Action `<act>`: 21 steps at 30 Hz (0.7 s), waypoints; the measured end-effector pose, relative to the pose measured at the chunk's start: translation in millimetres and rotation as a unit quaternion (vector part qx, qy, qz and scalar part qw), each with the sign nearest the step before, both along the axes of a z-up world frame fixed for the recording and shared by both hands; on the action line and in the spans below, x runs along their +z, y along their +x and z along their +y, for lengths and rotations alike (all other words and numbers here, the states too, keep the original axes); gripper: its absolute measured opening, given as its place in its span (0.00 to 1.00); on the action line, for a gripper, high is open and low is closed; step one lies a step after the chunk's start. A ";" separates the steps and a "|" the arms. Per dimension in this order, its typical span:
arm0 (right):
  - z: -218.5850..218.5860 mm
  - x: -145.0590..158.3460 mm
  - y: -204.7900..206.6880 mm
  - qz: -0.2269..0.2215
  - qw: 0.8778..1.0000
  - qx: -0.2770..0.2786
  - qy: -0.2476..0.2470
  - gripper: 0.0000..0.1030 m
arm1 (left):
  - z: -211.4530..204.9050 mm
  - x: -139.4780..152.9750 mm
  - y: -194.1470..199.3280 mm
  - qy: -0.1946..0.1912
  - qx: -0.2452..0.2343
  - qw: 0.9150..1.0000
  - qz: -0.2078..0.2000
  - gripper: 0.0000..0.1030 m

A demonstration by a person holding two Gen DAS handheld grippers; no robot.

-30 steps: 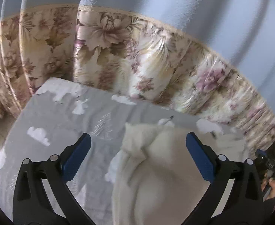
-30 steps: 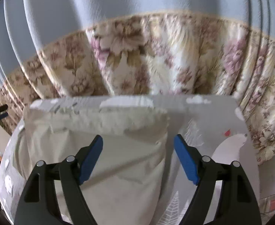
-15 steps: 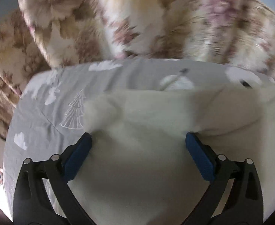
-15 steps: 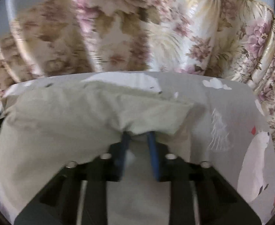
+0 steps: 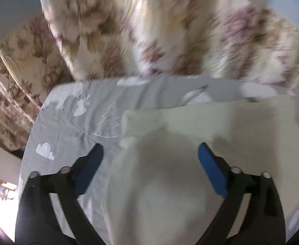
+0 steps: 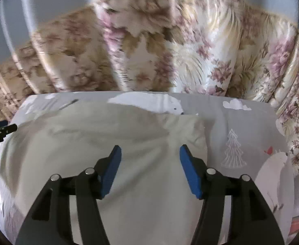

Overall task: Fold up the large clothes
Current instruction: 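Lift the hem with both tools and fold it up toward the hood, then open both tools and smooth the folded jacket flat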

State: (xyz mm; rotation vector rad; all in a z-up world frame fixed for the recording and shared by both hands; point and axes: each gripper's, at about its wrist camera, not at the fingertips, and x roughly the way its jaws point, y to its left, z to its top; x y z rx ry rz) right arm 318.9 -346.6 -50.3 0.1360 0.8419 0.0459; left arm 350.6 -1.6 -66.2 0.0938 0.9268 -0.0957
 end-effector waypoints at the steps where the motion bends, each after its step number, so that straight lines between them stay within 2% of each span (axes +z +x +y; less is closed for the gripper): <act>1: 3.0 3.3 -7.3 -0.002 1.000 0.002 0.002 0.59 | -6.9 5.5 -12.0 -0.010 -0.011 1.000 -0.008 0.97; 5: 11.9 4.9 -33.7 -0.014 1.000 -0.004 0.004 0.64 | -38.5 11.3 -43.9 -0.040 -0.046 0.998 -0.019 0.97; 9: 14.6 -13.7 -45.1 0.002 1.000 -0.017 0.018 0.65 | -58.3 2.7 -55.1 -0.054 -0.060 0.997 -0.012 0.97; 13: 18.0 -23.8 -49.4 0.004 0.999 -0.020 0.032 0.65 | -69.5 -6.2 -56.2 -0.047 -0.058 0.997 0.004 0.97; 21: 30.7 -25.5 -39.3 0.002 1.000 -0.007 0.001 0.65 | -93.4 -13.8 -51.0 -0.017 -0.065 0.998 0.010 0.97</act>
